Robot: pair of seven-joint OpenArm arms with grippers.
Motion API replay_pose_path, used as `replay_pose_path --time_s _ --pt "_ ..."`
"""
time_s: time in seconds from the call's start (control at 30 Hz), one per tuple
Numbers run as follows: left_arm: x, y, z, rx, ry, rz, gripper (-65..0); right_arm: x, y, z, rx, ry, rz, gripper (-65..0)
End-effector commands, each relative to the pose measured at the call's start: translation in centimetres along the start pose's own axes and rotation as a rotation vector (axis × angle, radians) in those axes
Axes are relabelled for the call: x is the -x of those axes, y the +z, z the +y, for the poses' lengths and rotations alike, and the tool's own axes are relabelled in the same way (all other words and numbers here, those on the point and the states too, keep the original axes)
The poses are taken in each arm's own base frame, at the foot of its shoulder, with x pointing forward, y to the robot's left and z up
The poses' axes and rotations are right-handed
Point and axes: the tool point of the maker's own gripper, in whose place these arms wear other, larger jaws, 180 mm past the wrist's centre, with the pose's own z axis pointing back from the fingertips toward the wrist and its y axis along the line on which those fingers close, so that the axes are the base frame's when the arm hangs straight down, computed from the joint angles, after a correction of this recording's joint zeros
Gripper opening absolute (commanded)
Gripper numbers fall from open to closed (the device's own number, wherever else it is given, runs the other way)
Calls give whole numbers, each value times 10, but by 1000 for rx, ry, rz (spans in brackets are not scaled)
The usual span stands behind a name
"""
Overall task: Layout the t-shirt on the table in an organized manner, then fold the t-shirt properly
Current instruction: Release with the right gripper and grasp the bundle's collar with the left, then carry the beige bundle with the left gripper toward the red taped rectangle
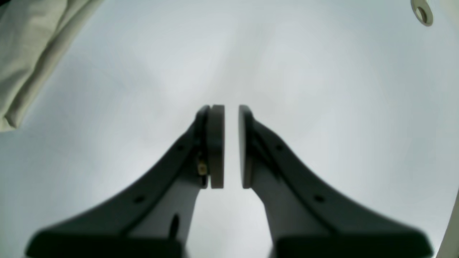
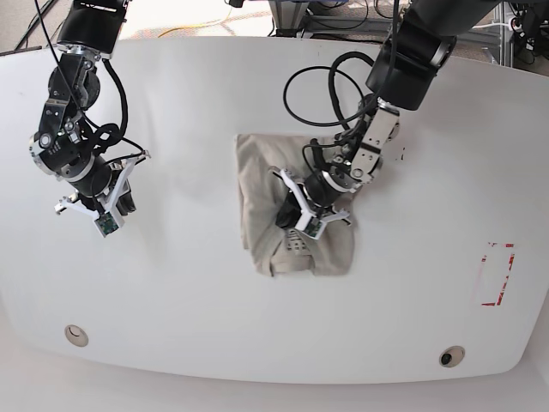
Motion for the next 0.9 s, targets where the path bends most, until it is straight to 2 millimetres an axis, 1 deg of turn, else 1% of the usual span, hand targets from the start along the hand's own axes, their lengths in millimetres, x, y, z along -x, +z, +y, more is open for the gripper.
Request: replay_pose_path --time_s 0.0,0.03,0.07,0.17,0.2,0.27,0.33,0.47,0.57,0.63,0.73,0.83,0.87 --pt "24 26 52 -94 -11 114 -633 -13 6 -8 22 15 -38 -590" --pt "25 32 62 -108 -9 121 -633 -13 6 -7 21 14 -39 -590" --pt "24 41 76 -128 -6 128 -633 -12 6 -7 21 14 -38 -590" --pt "19 64 111 -182 -1 123 -633 -9 5 -5 15 14 -29 -590" --pt "19 68 115 -187 0 121 -633 -8 5 -4 15 13 -28 -590" --pt "15 86 139 -218 -1 108 -633 -7 5 -3 11 13 -26 -590" --pt "13 99 155 -238 -2 104 -633 -8 3 1 4 4 -31 -590" --pt "7 120 184 -289 -8 94 -633 -8 2 4 -2 -4 -36 -590" --pt "1 127 193 -309 -14 82 -633 -9 2 4 -3 -5 -36 -590" --pt "-11 128 191 -309 -31 56 -633 -9 2 4 -3 -5 -36 -590" --pt "-15 130 182 -295 -51 64 -633 -9 2 4 -3 -4 -37 -590" --pt "-29 132 176 -295 -71 60 -633 -9 2 5 -4 -5 -38 -590" --pt "-33 128 169 -286 -67 59 -633 -10 2 4 -3 -4 -39 -590"
